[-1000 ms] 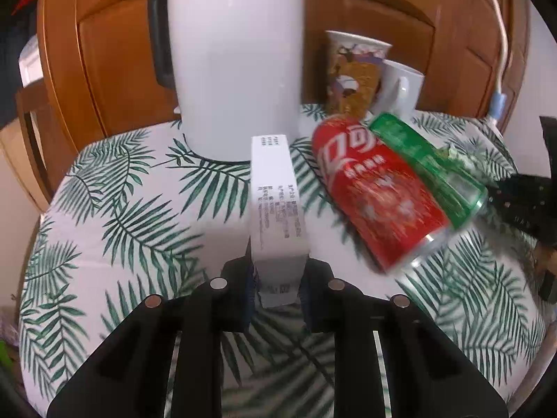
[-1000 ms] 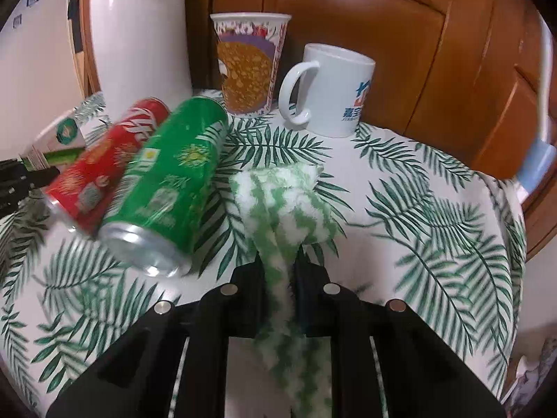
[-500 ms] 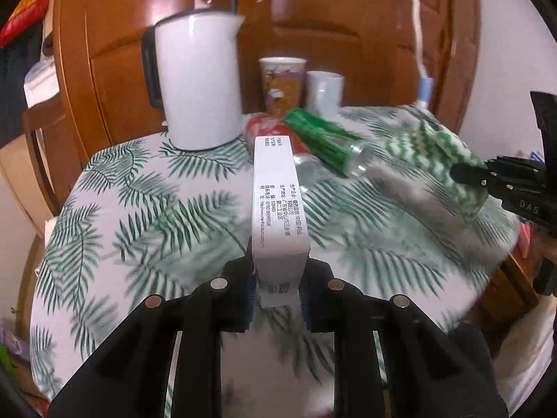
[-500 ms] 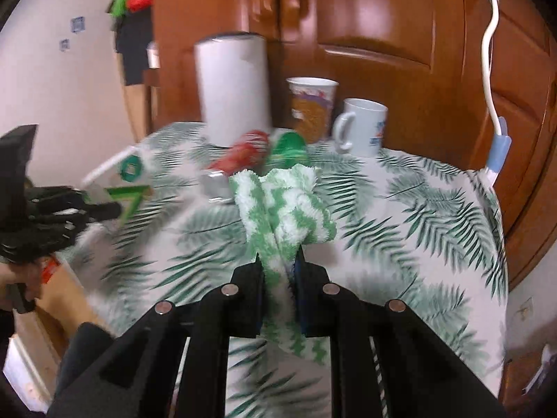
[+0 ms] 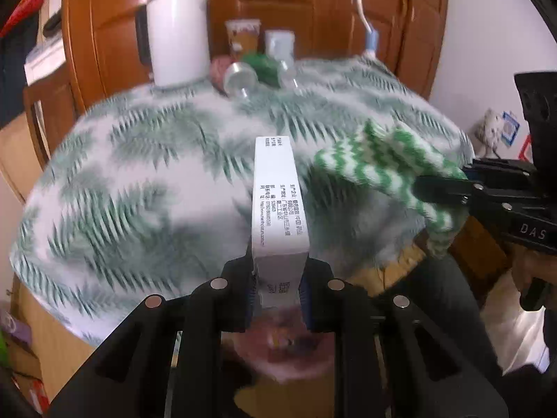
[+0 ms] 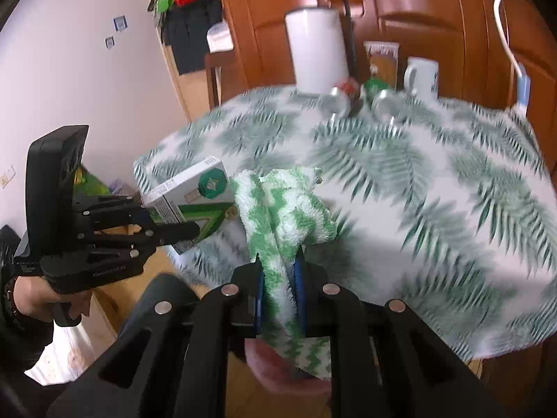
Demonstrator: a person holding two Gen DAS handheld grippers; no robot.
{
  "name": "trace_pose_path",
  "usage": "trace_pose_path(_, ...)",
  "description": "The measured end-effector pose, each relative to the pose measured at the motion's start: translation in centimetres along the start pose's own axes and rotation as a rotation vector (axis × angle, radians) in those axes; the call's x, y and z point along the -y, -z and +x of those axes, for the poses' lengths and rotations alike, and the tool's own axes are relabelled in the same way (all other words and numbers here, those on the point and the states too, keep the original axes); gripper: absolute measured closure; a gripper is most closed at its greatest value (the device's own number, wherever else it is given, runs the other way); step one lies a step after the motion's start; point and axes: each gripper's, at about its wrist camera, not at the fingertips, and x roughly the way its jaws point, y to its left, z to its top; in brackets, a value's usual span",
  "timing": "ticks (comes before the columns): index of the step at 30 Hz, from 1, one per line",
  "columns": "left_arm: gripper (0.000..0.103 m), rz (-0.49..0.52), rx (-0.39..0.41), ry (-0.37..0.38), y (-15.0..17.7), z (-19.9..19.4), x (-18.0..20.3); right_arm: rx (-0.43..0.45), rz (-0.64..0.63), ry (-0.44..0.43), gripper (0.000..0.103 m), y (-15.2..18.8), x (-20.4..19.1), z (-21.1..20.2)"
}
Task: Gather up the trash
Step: 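Lower the box and cloth into the pink bag and open both grippers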
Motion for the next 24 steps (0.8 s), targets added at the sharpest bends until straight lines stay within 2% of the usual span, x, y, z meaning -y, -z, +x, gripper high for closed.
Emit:
trace_pose_path(3,0.082,0.011,-0.058,0.008,2.9,1.1,1.1,-0.065,0.010,-0.008,0.089,3.0,-0.6,1.8)
trace_pose_path(6,0.082,0.002,-0.145,0.026,6.1,3.9,1.5,-0.140,0.018,-0.013,0.089,5.8,-0.7,4.7)
trace_pose_path(11,0.082,-0.015,-0.312,0.021,10.7,10.9,1.0,-0.307,0.053,0.000,0.089,11.3,1.0,12.5)
trace_pose_path(14,0.082,-0.033,-0.414,0.023,13.4,15.3,0.5,-0.377,0.069,0.013,0.089,13.6,1.9,16.1)
trace_pose_path(19,0.082,-0.042,-0.529,0.030,15.9,20.5,0.1,-0.482,0.084,0.032,0.089,16.1,3.5,21.7)
trace_pose_path(24,0.082,-0.062,-0.588,0.022,17.2,23.6,-0.6,-0.547,0.098,0.039,0.089,17.9,4.9,25.5)
